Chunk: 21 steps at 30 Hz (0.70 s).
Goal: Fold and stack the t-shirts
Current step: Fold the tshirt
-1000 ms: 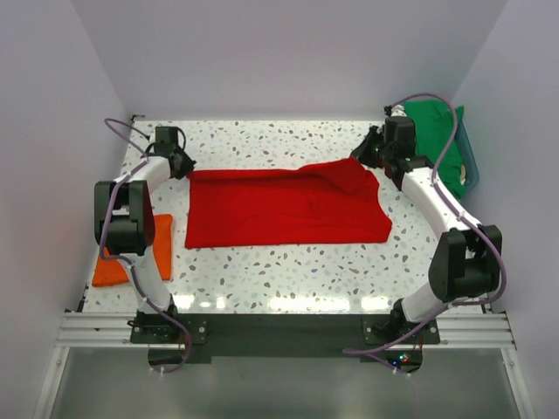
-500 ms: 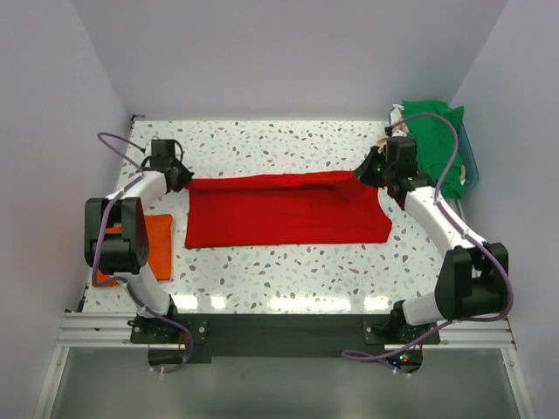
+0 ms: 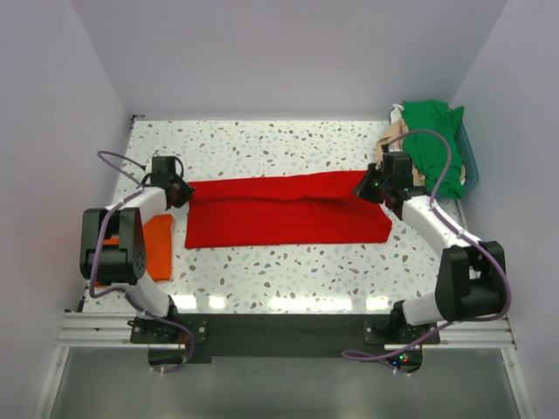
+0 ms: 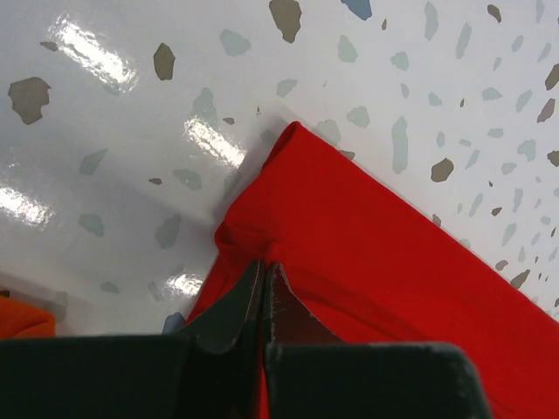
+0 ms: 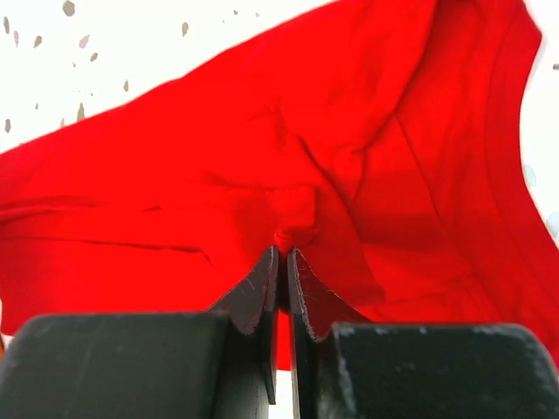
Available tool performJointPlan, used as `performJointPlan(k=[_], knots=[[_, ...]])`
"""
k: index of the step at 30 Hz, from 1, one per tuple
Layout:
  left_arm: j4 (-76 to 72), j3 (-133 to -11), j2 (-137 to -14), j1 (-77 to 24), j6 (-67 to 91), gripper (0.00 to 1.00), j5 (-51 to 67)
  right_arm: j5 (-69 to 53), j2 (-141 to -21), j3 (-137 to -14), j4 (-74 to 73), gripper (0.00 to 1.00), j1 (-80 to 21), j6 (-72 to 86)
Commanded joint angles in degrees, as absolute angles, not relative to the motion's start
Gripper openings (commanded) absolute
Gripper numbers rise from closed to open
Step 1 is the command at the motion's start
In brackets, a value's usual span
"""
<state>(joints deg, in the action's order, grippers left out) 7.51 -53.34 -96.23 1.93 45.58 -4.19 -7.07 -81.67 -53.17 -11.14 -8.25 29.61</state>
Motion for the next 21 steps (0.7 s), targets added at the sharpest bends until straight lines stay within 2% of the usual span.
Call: performJointPlan(k=[1, 4, 9, 10, 12, 14, 21], knots=[[3.34, -51.6, -92.73, 2.55, 46.76, 0.0, -4.13, -6.94, -78.93, -51.95, -8.0, 0.0, -8.44, 30.06], [2.55, -50.02, -91.23, 2.55, 47.02, 0.0, -3.96, -7.03, -78.23, -50.81, -7.56, 0.0, -8.44, 30.15], [1.94, -47.21, -88.6, 2.46, 47.63, 0.06, -4.04, -7.12, -77.0, -48.96, -7.03, 0.0, -8.44, 30.23], [1.67, -46.68, -88.16, 2.46, 47.81, 0.12, -3.87, -7.12, -76.82, -48.17, -7.12, 0.0, -8.44, 30.32], [1.06, -45.01, -86.5, 2.55, 48.07, 0.16, -4.04, -7.29, -76.29, -47.38, -6.6, 0.0, -8.44, 30.5], [0.97, -43.95, -85.17, 2.55, 48.08, 0.27, -4.13, -7.56, -75.94, -46.06, -6.24, 0.01, -8.44, 30.76], [-1.67, -40.96, -81.57, 2.55, 48.78, 0.32, -3.61, -7.65, -75.67, -44.03, -5.28, 0.01, -8.44, 31.02]])
